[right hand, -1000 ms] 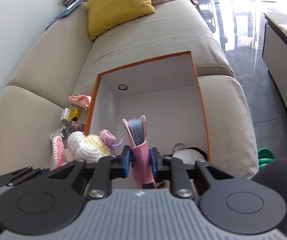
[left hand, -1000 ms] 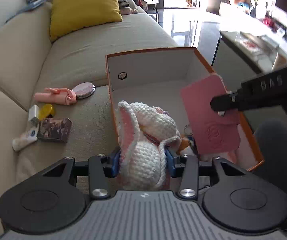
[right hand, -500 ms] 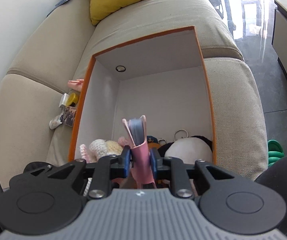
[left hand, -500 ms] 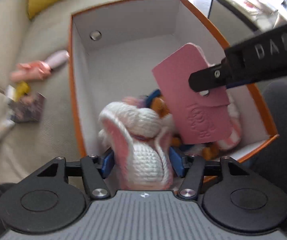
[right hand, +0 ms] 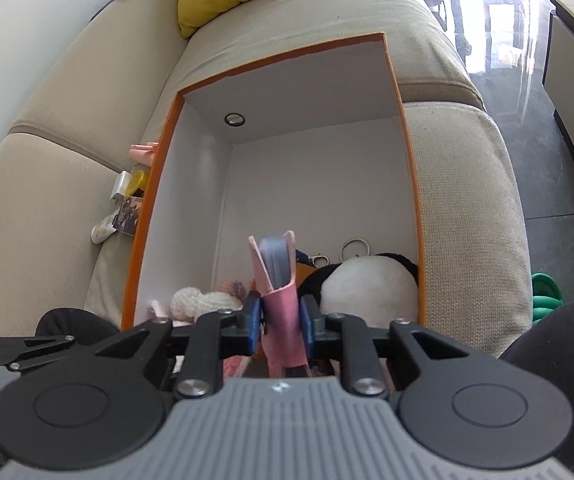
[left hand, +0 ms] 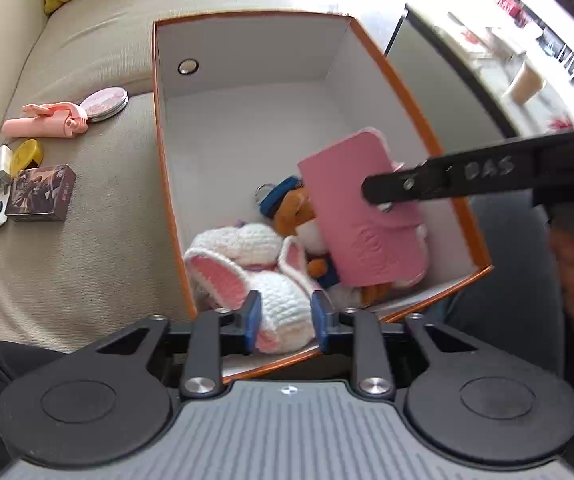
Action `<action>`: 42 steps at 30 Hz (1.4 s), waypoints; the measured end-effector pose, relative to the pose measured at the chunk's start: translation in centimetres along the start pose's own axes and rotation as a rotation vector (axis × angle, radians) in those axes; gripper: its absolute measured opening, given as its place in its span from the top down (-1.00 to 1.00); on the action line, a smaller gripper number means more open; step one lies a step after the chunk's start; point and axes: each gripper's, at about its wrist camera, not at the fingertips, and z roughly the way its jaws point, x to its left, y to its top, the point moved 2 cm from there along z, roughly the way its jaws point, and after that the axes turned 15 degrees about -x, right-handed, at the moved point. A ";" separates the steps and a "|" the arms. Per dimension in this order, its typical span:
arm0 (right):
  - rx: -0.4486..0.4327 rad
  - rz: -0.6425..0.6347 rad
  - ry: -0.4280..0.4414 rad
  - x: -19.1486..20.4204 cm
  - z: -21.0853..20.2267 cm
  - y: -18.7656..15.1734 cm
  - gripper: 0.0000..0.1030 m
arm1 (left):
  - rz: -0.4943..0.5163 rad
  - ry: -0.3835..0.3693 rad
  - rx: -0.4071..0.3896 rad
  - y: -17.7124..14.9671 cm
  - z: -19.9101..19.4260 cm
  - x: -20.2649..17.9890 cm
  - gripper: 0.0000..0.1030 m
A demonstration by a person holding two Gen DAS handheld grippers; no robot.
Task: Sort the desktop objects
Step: 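Lower bunny and wallet into the orange box and release both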
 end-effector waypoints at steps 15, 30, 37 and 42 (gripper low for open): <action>0.035 -0.010 -0.011 0.0 0.4 -0.8 0.58 | 0.031 -0.014 0.144 -1.2 5.4 -1.1 0.71; 0.034 -0.002 0.121 5.7 0.1 0.9 0.57 | -0.044 -0.064 -0.112 -0.2 -5.1 3.9 0.68; 0.139 0.042 0.077 8.0 3.4 -0.6 0.57 | -0.100 -0.107 -0.077 -1.6 -4.6 6.3 0.68; 0.180 0.076 0.037 8.4 5.0 -1.0 0.57 | -0.138 -0.147 -0.062 -2.6 -3.5 7.3 0.68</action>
